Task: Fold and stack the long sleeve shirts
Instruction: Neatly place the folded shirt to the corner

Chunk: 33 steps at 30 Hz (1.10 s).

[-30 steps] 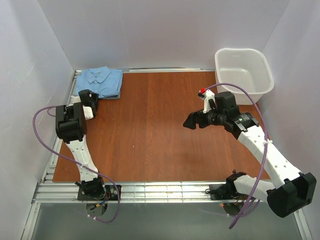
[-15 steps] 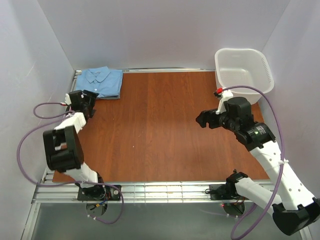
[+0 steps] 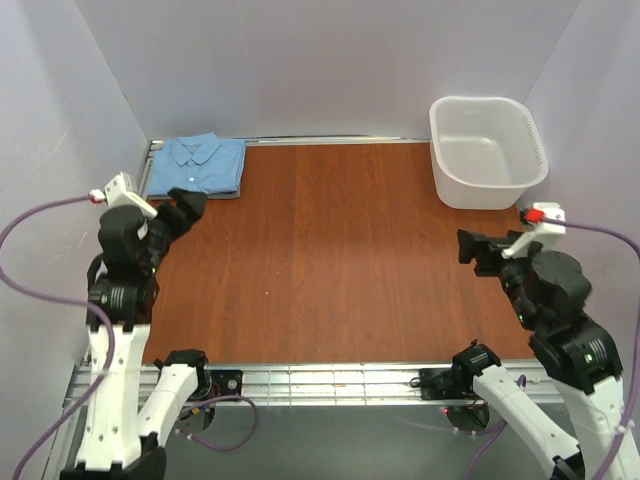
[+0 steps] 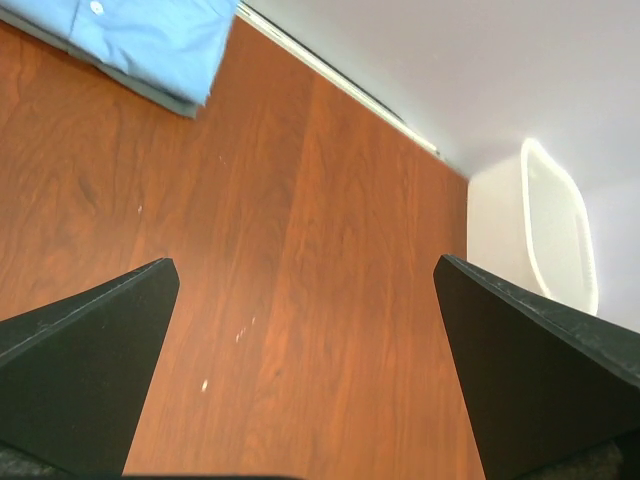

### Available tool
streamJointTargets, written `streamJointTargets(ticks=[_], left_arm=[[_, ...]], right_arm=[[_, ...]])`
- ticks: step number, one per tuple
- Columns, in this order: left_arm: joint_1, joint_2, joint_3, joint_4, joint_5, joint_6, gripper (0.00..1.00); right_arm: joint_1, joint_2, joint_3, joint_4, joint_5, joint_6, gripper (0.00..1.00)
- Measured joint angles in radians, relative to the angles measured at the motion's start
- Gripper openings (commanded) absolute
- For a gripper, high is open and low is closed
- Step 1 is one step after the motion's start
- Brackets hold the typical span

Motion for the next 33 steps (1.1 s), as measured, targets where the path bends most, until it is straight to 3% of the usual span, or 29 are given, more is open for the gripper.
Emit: streamJointTargets(ticks=[4, 7, 13, 33], left_arm=[[-0.119, -0.233, -0.085, -0.119, -0.066, 0.023, 0.98], [-0.141, -0.430, -0.133, -0.196, -0.111, 0.039, 0.98], [-0.142, -0.629, -0.153, -0.246, -0.198, 0.069, 0.98], [-0.143, -0.634, -0.184, -0.220, -0.257, 0.073, 0.98]], right_arm=[[0.000, -0.152, -0.029, 0.026, 0.051, -0.008, 0.99], [0.000, -0.252, -0.092, 0.046, 0.073, -0.007, 0.99], [-0.003, -0.367, -0.211, 0.043, 0.080, -0.005, 0.99], [-0.004, -0.421, -0.260, 0.084, 0.075, -0.014, 0.99]])
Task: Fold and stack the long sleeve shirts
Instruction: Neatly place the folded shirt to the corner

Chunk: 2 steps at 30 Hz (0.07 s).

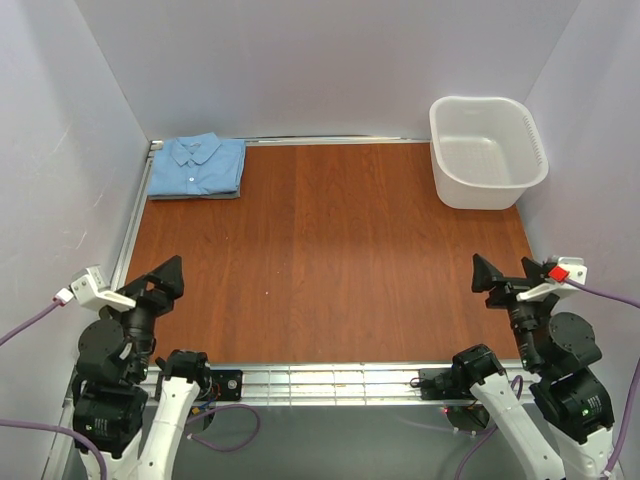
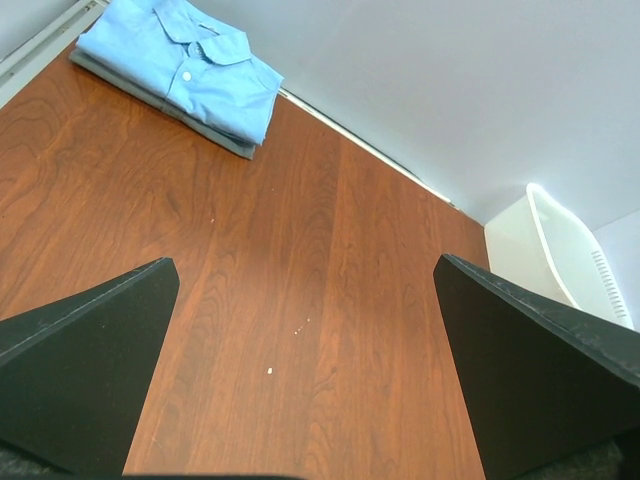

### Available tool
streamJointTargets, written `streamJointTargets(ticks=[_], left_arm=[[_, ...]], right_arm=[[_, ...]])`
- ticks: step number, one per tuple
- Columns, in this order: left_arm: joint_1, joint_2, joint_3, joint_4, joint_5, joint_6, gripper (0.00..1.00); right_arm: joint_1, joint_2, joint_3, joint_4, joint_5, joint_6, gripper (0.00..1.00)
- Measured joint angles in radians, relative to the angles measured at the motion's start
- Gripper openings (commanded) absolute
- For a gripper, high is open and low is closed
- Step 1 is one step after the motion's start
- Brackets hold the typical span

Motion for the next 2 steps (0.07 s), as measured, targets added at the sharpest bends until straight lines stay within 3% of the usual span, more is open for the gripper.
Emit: streamJointTargets(ticks=[2], left_arm=[[0.000, 0.014, -0.002, 0.011, 0.001, 0.000, 0.98]], right_arm=[[0.000, 0.000, 0.000, 0.008, 0.000, -0.001, 0.98]])
